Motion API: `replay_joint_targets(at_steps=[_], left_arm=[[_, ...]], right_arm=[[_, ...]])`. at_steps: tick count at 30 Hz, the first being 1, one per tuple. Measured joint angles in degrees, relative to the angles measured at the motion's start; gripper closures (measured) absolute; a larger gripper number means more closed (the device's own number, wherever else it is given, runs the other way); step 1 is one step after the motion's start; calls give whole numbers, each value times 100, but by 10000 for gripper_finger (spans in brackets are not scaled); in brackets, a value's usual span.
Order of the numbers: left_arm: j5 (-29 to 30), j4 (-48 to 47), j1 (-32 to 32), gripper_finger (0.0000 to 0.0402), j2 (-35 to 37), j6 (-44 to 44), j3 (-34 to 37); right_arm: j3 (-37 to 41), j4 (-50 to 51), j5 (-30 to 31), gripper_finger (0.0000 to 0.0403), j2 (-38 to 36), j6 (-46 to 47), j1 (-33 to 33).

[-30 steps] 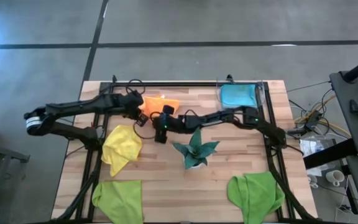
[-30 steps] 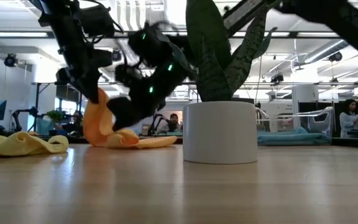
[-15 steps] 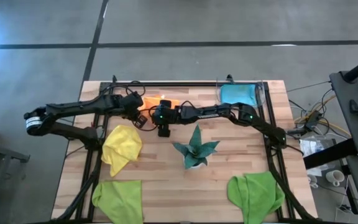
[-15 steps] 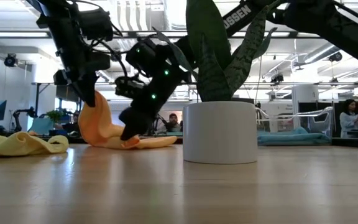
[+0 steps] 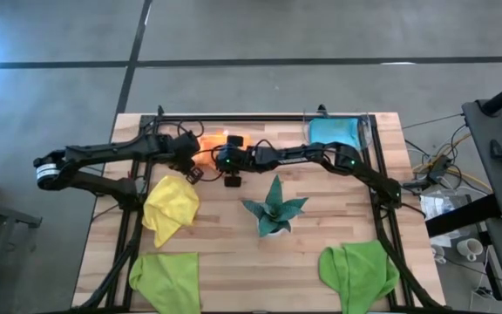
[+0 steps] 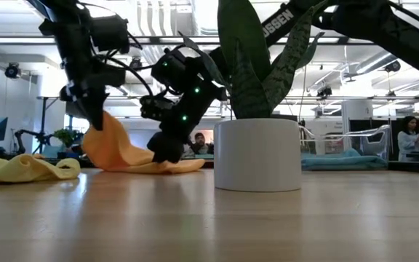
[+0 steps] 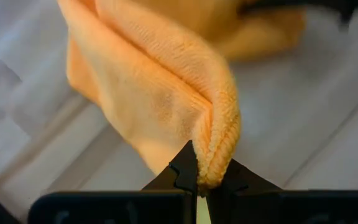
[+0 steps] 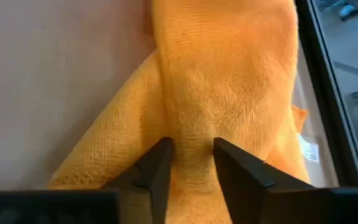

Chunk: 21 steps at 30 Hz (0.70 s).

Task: Fold microfiber towels
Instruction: Fold the orange microfiber cloth

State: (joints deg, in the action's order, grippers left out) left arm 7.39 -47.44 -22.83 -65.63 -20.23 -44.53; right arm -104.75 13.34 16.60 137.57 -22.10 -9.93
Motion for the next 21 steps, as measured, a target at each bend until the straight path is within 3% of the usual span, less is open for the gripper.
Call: replay_joint_targets(at_steps=[9,15,21], left_arm=[[-60,-105,5,402,-12,-28,514],[-38,-62,7,402,-6,21,636],[636,-60,5,402,186,401,-93]], right_arm=[[-4,750,-2,388,-215,-37,2],[-2,1567,0,393,-620,-209,15],[-2,1886,183,394,-1591,-307,16]])
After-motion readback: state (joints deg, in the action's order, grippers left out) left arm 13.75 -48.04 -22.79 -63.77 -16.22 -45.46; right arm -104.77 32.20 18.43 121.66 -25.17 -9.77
